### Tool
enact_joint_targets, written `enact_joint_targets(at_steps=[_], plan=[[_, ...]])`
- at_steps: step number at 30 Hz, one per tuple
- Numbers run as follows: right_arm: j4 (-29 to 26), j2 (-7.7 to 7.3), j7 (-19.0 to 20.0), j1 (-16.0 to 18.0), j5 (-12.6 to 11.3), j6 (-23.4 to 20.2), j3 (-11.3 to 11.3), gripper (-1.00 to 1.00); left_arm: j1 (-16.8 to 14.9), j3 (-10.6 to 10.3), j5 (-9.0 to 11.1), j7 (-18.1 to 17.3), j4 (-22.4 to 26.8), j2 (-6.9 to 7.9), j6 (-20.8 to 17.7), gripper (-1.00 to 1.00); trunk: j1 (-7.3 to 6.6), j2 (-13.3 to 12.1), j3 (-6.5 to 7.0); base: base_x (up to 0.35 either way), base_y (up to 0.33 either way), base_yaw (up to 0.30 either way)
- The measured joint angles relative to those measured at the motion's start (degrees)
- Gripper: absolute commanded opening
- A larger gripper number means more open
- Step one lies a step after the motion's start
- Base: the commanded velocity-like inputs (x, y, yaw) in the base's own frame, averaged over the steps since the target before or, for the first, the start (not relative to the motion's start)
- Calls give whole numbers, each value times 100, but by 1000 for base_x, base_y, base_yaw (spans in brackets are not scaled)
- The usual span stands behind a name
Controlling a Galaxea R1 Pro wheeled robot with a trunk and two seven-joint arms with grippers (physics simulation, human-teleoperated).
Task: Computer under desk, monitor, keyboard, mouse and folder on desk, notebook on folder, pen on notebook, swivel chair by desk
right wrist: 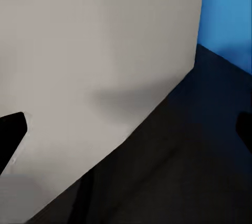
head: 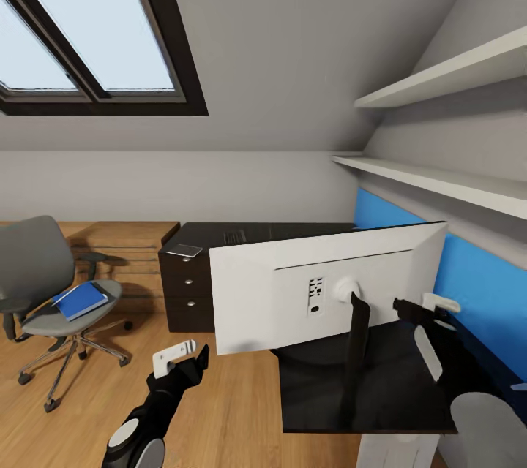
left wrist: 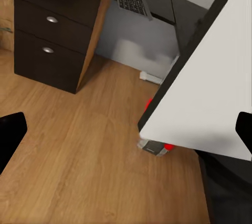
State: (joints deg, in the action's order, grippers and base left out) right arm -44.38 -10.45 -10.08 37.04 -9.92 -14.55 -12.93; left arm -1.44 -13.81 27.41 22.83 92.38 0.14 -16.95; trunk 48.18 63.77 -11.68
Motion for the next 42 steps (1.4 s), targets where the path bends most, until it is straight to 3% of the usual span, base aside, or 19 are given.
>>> enact_joint_targets(at_steps=[1, 2, 3, 8, 9, 11, 12, 13, 19, 29, 42], plan=[[-328, 1, 1, -74, -161, -422, -2, 100, 0, 49, 1, 1, -1, -2, -1, 100, 1, 1, 0, -249, 5, 0], [-1120, 7, 4, -285, -601, -1488, -5, 100, 0, 135, 6, -3, -14, -9, -2, 100, 2, 0, 0, -308, 66, 0], [-1572, 48, 8, -402, -820, -2058, -1, 100, 0, 156, 1, -5, -22, -14, -4, 100, 3, 0, 0, -313, 77, 0], [-2065, 217, 1, -515, -905, -2521, -1, 100, 0, 165, 7, -6, -25, -14, -3, 100, 3, -1, 0, -260, 163, 0], [-3361, 509, -18, -1244, -889, -2711, 28, 100, 0, 144, 9, -6, -25, -16, -5, 100, -1, 3, -1, -20, 296, 0], [-3608, 605, -26, -1367, -839, -2722, 36, 100, -1, 141, 7, -5, -26, -15, -5, 100, 0, -1, 0, -7, 301, 0], [-3718, 721, -33, -1425, -710, -2717, 50, 100, -1, 129, 3, -5, -26, -15, -5, 100, 0, -1, 0, -1, 304, 0], [-3727, 729, -33, -1429, -689, -2711, 55, 100, -1, 128, 3, -5, -26, -15, -5, 100, 0, -1, 0, -1, 304, 0], [-3738, 737, -30, -1433, -663, -2699, 222, 100, 0, 123, -1, -5, -25, -15, -5, 100, 0, -1, 0, 6, 323, 0], [-4030, 747, -31, -1597, -659, -2679, 711, 100, 0, 122, -2, -5, -25, -15, -5, 100, -1, -1, 0, 70, 329, 9], [-4242, 732, -24, -1625, -651, -2680, 855, 100, 0, 119, 7, -6, -62, -22, -3, 100, 0, 0, 0, 18, 72, 9]])
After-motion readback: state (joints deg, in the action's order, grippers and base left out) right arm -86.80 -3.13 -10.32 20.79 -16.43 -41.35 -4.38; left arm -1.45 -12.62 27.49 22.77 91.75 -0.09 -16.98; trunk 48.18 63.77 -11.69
